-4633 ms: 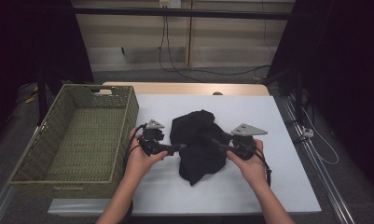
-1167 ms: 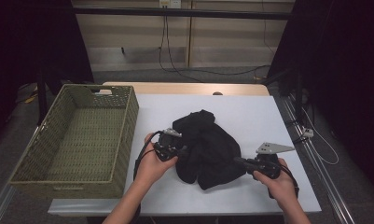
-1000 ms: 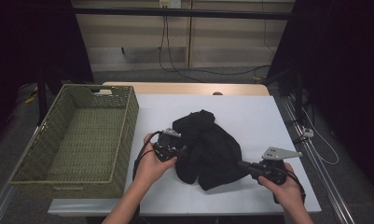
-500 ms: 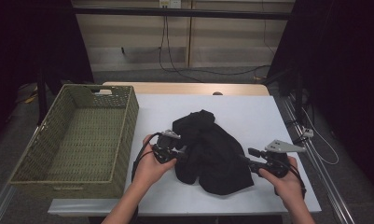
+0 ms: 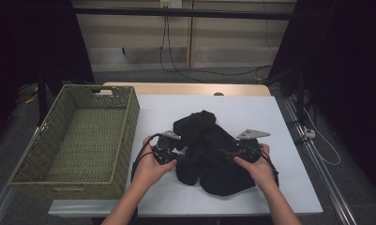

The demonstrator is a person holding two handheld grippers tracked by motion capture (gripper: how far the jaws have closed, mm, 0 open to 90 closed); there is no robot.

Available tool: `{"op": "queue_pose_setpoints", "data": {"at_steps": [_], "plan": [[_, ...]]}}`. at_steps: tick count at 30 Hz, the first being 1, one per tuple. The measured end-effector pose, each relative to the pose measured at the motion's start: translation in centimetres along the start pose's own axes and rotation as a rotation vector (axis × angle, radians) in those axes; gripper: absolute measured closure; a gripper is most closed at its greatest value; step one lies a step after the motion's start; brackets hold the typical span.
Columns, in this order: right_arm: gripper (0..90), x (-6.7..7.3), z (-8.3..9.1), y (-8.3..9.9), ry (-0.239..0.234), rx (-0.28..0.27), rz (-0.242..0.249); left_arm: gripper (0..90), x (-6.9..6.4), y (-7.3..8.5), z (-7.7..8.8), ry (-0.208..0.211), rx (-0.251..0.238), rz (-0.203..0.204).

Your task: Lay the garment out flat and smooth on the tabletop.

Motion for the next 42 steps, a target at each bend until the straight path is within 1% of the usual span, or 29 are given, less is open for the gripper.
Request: {"op": "queue_pose_setpoints", "data": {"at_steps": [3,5,8,11,12,14,15,16,17,18,19,20,21,22,23,24,26,27,28,29,30,32,33,34,36,37,39,40,42], "plan": [[24.3,0.5,-1.0,-0.5,-0.038,-0.008,-0.034,86.5,-0.2,0.3,0.3,-0.006,-0.003,-0.002],[24.5,1.0,-1.4,-0.7,-0.054,0.003,-0.012,86.6,-0.2,0.6,0.6,-0.001,0.005,-0.006],[24.8,1.4,-2.1,-1.0,-0.053,0.022,0.014,86.8,-0.3,1.0,1.1,-0.012,0.009,-0.002],[24.7,1.6,-2.8,-1.1,-0.06,0.039,0.013,86.9,-0.2,1.6,1.8,-0.023,0.011,0.008],[24.5,1.6,-3.1,-1.1,-0.049,0.051,0.023,86.9,-0.3,1.7,2.0,-0.017,0.012,0.011],[24.9,1.8,-3.6,-1.3,-0.055,0.06,0.022,87.0,-0.4,1.9,2.2,-0.011,0.018,0.01],[27.1,1.9,-3.8,-1.4,-0.066,0.065,0.019,87.0,-0.5,2.1,2.2,-0.006,0.017,0.016],[28.7,2.1,-4.1,-1.4,-0.068,0.073,0.025,87.0,-0.6,2.3,2.3,0.016,0.031,0.016],[31.0,2.1,-4.4,-1.3,-0.054,0.084,0.041,87.0,-0.7,2.4,2.2,0.016,0.029,0.01],[35.2,2.2,-4.5,-1.4,-0.048,0.081,0.04,87.0,-0.8,2.6,2.2,0.031,0.039,0.008],[45.2,2.3,-4.5,-1.5,-0.055,0.078,0.048,87.0,-0.8,2.7,2.2,0.03,0.046,-0.005],[52.1,2.5,-4.5,-1.6,-0.069,0.075,0.046,86.9,-0.9,2.8,2.1,0.032,0.044,0.007],[55.4,2.6,-4.5,-1.6,-0.072,0.074,0.048,86.9,-0.9,2.9,2.1,0.023,0.043,0.002],[61.4,2.6,-4.4,-1.6,-0.078,0.072,0.049,86.7,-0.7,2.9,2.1,0.0,0.047,-0.01],[68.4,2.8,-4.3,-1.6,-0.094,0.075,0.043,86.6,-0.7,2.9,2.2,-0.006,0.05,-0.003],[70.2,3.0,-4.3,-1.6,-0.108,0.073,0.043,86.2,-0.8,2.9,2.1,0.009,0.045,-0.001],[71.6,3.2,-4.2,-1.6,-0.106,0.075,0.056,83.0,-0.7,2.9,2.0,0.004,0.03,-0.011],[72.1,3.3,-4.1,-1.6,-0.115,0.074,0.05,74.6,-0.5,2.7,1.9,-0.006,0.011,-0.032],[72.1,3.4,-4.1,-1.5,-0.129,0.07,0.043,68.2,-0.4,2.7,1.9,-0.021,0.002,-0.007],[72.2,3.5,-4.0,-1.4,-0.134,0.074,0.032,65.0,-0.3,2.7,1.9,-0.009,0.004,-0.001],[72.3,3.6,-3.9,-1.4,-0.145,0.075,0.034,62.0,-0.2,2.6,1.8,-0.013,-0.009,-0.002],[72.5,4.1,-3.6,-1.3,-0.173,0.084,0.048,52.7,0.3,2.4,1.6,-0.052,-0.036,-0.011],[72.5,4.4,-3.4,-1.3,-0.193,0.092,0.062,49.6,0.5,2.2,1.5,-0.072,-0.052,-0.005],[72.5,5.0,-3.2,-1.2,-0.226,0.096,0.068,47.3,0.7,2.1,1.5,-0.082,-0.059,-0.015],[71.7,5.8,-2.8,-1.1,-0.265,0.106,0.077,43.6,1.1,2.0,1.4,-0.111,-0.076,-0.013],[69.0,6.1,-2.6,-1.1,-0.27,0.106,0.083,42.7,1.4,1.9,1.3,-0.113,-0.076,-0.025],[56.9,6.2,-2.2,-1.3,-0.255,0.087,0.083,41.9,1.8,1.7,0.9,-0.128,-0.086,-0.018],[51.3,6.0,-1.9,-1.6,-0.229,0.065,0.078,41.8,1.9,1.7,0.8,-0.132,-0.084,-0.025],[45.7,5.4,-1.4,-2.3,-0.185,0.014,0.074,39.5,2.3,1.4,0.5,-0.146,-0.088,-0.024]]}}
Point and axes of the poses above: each handheld gripper's, and its own axes: z roughly backward along the jaws, y roughly out of its underside, x roughly to its left, the point moved 5 cm from there along -z, roughly forward along the jaws, and after that the axes turned 8 degrees about z, right-handed, at the moved point
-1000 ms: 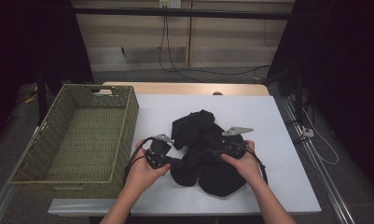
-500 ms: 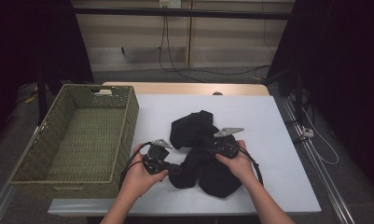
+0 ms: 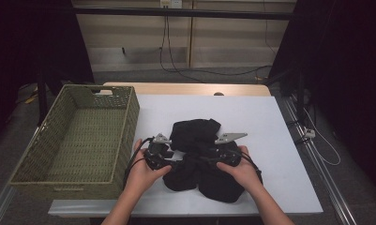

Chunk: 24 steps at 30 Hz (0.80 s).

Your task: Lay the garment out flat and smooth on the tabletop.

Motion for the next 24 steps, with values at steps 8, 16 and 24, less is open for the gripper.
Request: {"op": "queue_pose_setpoints", "data": {"at_steps": [8,16,24], "plan": [[43.7,-1.9,0.2,-0.7,0.092,-0.047,-0.053,43.8,0.3,-1.0,-2.2,0.036,-0.012,-0.004],[69.0,-0.9,-1.5,-0.6,0.046,-0.015,-0.012,57.6,-0.5,-1.5,-4.5,0.006,-0.004,-0.075],[74.5,-1.1,-1.0,-0.7,0.073,-0.049,-0.044,86.4,-1.0,-1.6,-2.9,0.019,0.04,-0.018]]}}
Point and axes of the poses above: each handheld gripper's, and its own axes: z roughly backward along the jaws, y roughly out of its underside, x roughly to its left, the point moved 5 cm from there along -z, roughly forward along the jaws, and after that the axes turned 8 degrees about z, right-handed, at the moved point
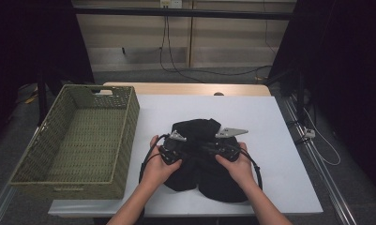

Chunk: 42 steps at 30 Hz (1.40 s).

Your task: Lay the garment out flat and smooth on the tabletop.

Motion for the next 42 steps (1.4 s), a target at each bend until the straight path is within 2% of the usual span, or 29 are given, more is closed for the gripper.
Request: {"op": "queue_pose_setpoints", "data": {"at_steps": [2,4,5,6,7,8,10,12,14,16,17,19,21,23,24,25,27,29,32,35,36,37,38,39,40,41,42], "plan": [[75.8,-0.3,0.4,-0.2,0.019,-0.024,-0.001,86.6,0.2,-0.1,1.2,-0.001,-0.017,0.016],[76.8,-0.7,0.9,-0.3,0.038,-0.038,-0.008,86.6,0.6,-0.1,2.5,-0.028,-0.043,0.036],[77.2,-0.9,1.1,-0.3,0.045,-0.043,-0.013,86.7,0.7,-0.1,3.1,-0.022,-0.047,0.057],[77.7,-1.2,1.2,-0.2,0.054,-0.044,-0.009,86.7,1.1,0.0,3.8,-0.045,-0.05,0.052],[78.4,-1.4,1.3,-0.1,0.062,-0.041,-0.014,86.7,1.3,0.1,4.2,-0.058,-0.074,0.07],[79.1,-1.5,1.3,0.1,0.069,-0.037,-0.022,86.7,1.6,0.2,4.8,-0.068,-0.077,0.087],[79.3,-1.7,1.1,0.5,0.074,-0.019,-0.026,86.7,1.7,0.6,5.3,-0.071,-0.072,0.106],[79.3,-1.7,1.1,0.7,0.068,-0.01,-0.031,86.7,1.6,1.0,5.2,-0.063,-0.05,0.112],[79.4,-1.6,1.0,0.7,0.055,0.0,-0.021,86.4,1.4,1.3,4.9,-0.043,-0.021,0.1],[79.5,-1.2,0.8,0.9,0.039,0.024,-0.01,85.0,1.4,1.4,4.7,-0.045,-0.013,0.081],[79.8,-1.0,0.7,1.0,0.027,0.037,-0.008,81.4,1.3,1.4,4.4,-0.032,-0.023,0.094],[79.5,-0.5,0.5,1.2,-0.011,0.064,-0.003,64.7,1.6,1.1,4.2,-0.05,-0.054,0.088],[75.0,-0.3,0.4,1.3,-0.022,0.067,0.002,60.9,1.6,0.9,3.9,-0.025,-0.061,0.107],[66.7,-0.4,0.7,1.1,-0.001,0.064,0.008,55.0,1.9,0.5,3.6,-0.041,-0.071,0.082],[62.3,-0.6,1.0,0.8,0.022,0.045,0.03,50.3,2.0,0.3,3.4,-0.044,-0.082,0.084],[58.2,-0.8,1.4,0.5,0.039,0.029,0.029,47.9,2.1,0.2,3.3,-0.04,-0.089,0.081],[50.3,-1.4,2.0,0.0,0.076,0.0,0.018,48.5,2.2,-0.3,2.9,-0.039,-0.106,0.079],[48.9,-2.2,2.6,-0.4,0.12,-0.029,0.007,46.1,2.2,-0.7,2.6,-0.025,-0.104,0.085],[48.8,-3.2,2.5,-0.1,0.156,-0.021,-0.014,43.7,1.8,-0.9,1.7,-0.016,-0.08,0.066],[48.9,-3.3,1.3,0.7,0.131,0.023,-0.05,44.6,1.3,-1.0,0.2,-0.012,-0.065,0.046],[49.4,-3.2,0.7,1.0,0.125,0.048,-0.042,45.1,1.2,-1.0,-0.3,-0.022,-0.065,0.044],[54.4,-3.0,0.3,1.2,0.122,0.074,-0.038,47.6,1.1,-1.1,-0.8,-0.023,-0.06,0.041],[65.6,-2.8,-0.1,1.3,0.112,0.079,-0.014,51.4,1.2,-1.0,-1.1,-0.022,-0.042,0.041],[74.3,-2.5,-0.3,1.3,0.087,0.078,-0.018,55.2,1.1,-1.0,-1.5,-0.019,-0.037,0.046],[81.7,-2.3,-0.4,1.2,0.073,0.072,-0.006,66.8,1.0,-0.9,-1.7,-0.016,-0.026,0.05],[84.2,-2.5,-0.2,1.2,0.089,0.063,0.01,72.4,0.9,-0.8,-1.8,-0.008,-0.015,0.052],[84.9,-2.7,0.1,1.1,0.1,0.052,0.007,77.8,1.0,-0.9,-1.7,-0.02,-0.008,0.023]]}}
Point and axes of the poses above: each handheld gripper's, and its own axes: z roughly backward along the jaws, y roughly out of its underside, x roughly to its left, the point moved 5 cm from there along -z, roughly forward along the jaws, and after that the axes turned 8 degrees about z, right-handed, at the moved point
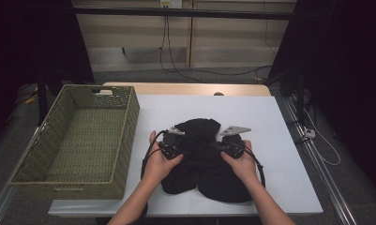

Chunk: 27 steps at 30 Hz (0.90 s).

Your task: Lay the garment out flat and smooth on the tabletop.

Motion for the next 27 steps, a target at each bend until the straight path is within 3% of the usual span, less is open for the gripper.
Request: {"op": "queue_pose_setpoints", "data": {"at_steps": [4,8,11,13,15,18,22,25,27], "plan": [[85.8,-1.6,1.7,-0.1,0.051,-0.062,-0.064,82.3,0.2,-0.5,1.8,-0.006,-0.016,0.044],[86.0,-3.2,3.4,0.7,0.084,-0.089,-0.089,82.5,0.9,-1.1,4.8,-0.035,-0.09,0.064],[86.0,-3.9,4.1,1.1,0.111,-0.092,-0.103,82.6,1.6,-1.3,6.7,-0.029,-0.11,0.091],[85.8,-4.0,4.3,1.4,0.128,-0.065,-0.102,82.6,2.0,-1.0,6.8,-0.042,-0.101,0.078],[81.4,-3.7,4.2,1.4,0.114,-0.069,-0.101,82.5,1.9,-0.6,6.4,-0.041,-0.089,0.084],[60.7,-2.8,4.1,0.7,0.128,-0.079,-0.043,82.4,1.9,-0.4,5.9,-0.038,-0.081,0.088],[42.2,-1.3,3.7,-1.0,0.121,-0.106,0.011,82.5,1.6,-0.5,6.0,-0.027,-0.076,0.09],[40.1,0.2,2.7,-2.1,0.068,-0.126,0.051,82.3,1.4,-0.4,5.8,-0.007,-0.069,0.092],[38.0,1.3,1.6,-2.4,0.035,-0.11,0.091,82.1,1.2,-0.4,5.5,0.0,-0.066,0.09]]}}
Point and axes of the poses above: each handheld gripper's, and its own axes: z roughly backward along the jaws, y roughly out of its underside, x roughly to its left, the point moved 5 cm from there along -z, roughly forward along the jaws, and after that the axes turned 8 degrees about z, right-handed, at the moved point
